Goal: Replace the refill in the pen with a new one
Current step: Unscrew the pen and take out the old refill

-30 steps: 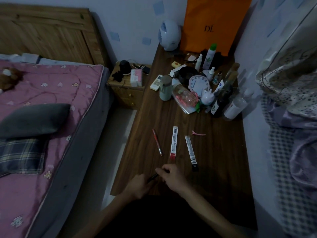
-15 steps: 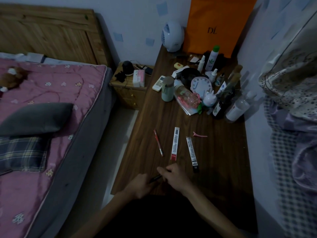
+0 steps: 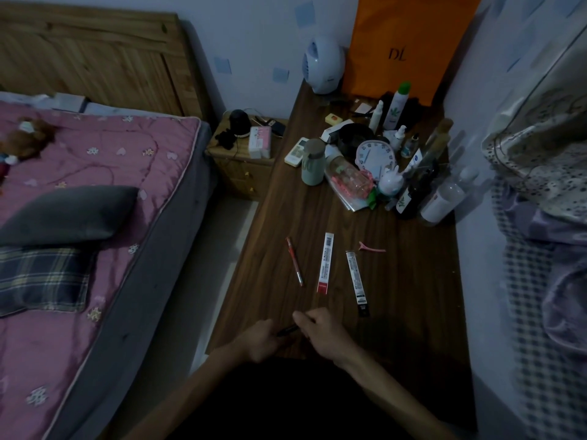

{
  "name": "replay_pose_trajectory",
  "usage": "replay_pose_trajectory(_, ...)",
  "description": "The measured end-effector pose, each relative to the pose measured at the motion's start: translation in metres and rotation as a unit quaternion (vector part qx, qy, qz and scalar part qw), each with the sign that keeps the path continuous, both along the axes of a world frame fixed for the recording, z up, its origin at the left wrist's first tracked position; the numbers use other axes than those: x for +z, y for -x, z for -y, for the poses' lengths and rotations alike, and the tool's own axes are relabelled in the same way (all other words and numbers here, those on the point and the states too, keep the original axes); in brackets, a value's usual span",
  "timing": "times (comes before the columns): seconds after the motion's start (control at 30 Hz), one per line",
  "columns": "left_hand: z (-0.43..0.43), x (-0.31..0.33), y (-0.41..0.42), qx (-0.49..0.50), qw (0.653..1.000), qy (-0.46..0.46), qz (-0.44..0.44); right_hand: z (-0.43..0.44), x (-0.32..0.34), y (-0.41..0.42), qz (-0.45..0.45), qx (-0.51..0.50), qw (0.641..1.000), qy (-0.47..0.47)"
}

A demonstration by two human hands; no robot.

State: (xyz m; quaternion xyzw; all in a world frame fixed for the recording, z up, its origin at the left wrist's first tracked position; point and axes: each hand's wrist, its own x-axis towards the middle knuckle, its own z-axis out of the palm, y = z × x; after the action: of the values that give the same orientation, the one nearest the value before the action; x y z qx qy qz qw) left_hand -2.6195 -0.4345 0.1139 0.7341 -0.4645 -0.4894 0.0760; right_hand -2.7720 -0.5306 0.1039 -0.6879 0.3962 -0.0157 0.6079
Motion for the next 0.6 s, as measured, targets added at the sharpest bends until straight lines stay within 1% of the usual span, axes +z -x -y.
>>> replay_pose_trajectory(0.17,-0.002,0.004,-0.004,0.016,0.997,-0.023,-0.074,0.002,0.006,0.003,0.029,0.070,0.997,0.022)
replay_pose_trajectory(0.3,-0.004,0.005,-0.008,0.040,0.992,-0.047,-0.111,0.005,0.006,0.004,0.033,0.127,0.989,0.068)
replay_pose_trajectory(0.47,-0.002,0.002,-0.012,0.036,0.989,-0.077,-0.119,0.014,0.009,0.008,0.040,0.169,0.979,0.109)
replay_pose_trajectory(0.53,-0.001,0.002,-0.013,0.036,0.987,-0.085,-0.128,0.017,0.012,0.010,0.026,0.177,0.977,0.116)
replay_pose_trajectory(0.6,0.000,-0.001,-0.012,0.029,0.990,-0.080,-0.113,0.020,0.016,0.011,0.013,0.183,0.975,0.124)
